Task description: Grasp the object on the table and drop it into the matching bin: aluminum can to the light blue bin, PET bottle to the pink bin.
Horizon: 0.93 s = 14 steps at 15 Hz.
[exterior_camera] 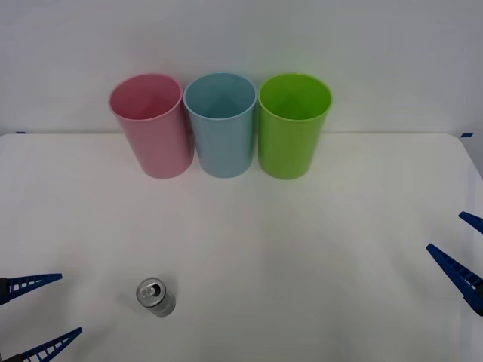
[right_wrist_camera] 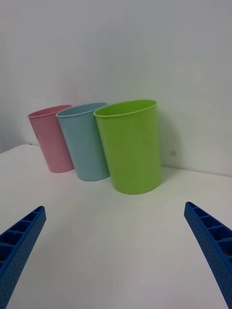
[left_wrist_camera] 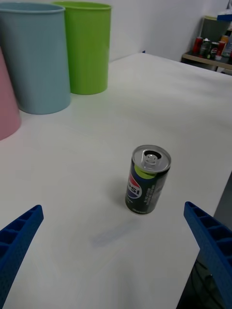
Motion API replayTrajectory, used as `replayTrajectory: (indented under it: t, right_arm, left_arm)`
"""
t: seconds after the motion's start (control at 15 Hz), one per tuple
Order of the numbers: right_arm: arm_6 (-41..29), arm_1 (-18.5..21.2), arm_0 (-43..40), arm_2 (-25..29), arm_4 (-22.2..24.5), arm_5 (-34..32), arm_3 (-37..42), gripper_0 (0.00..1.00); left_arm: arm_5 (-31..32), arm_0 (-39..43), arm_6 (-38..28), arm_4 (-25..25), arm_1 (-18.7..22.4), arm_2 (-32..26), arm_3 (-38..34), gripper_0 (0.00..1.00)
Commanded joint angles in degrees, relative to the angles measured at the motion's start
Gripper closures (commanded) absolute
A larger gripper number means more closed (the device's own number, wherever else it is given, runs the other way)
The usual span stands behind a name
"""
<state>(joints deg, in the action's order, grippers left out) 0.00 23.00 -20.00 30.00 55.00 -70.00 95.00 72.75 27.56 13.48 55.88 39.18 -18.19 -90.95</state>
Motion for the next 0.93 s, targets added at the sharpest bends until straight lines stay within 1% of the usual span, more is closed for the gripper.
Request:
replayTrajectory:
  t: [0.07,0.2,0.4,0.53,0.67,0.93]
  right_arm:
    - [0.0,0.0,0.0,0.0,0.0,0.0,0.0,0.0]
    - [0.0,0.0,0.0,0.0,0.0,0.0,0.0,0.0]
    - [0.0,0.0,0.0,0.0,0.0,0.0,0.0,0.0]
    - [0.0,0.0,0.0,0.0,0.0,0.0,0.0,0.0]
    - [0.0,0.0,0.0,0.0,0.0,0.0,0.0,0.0]
    - [0.0,0.0,0.0,0.0,0.0,0.0,0.0,0.0]
  left_arm:
    - [0.8,0.1,2.0,0.2,0.0,1.7,1.9,0.0]
    - [0.8,0.2,4.7,-0.2,-0.1,3.1,3.8,0.0]
    - [0.7,-0.1,7.9,-3.1,-0.7,5.9,6.5,0.0]
    - [0.6,-0.1,8.6,-3.1,-3.0,5.9,6.8,0.0]
    - [0.7,0.2,10.8,-2.6,-6.8,5.8,7.0,0.0]
    - [0.6,-0.1,11.9,0.0,-10.8,5.6,7.1,0.0]
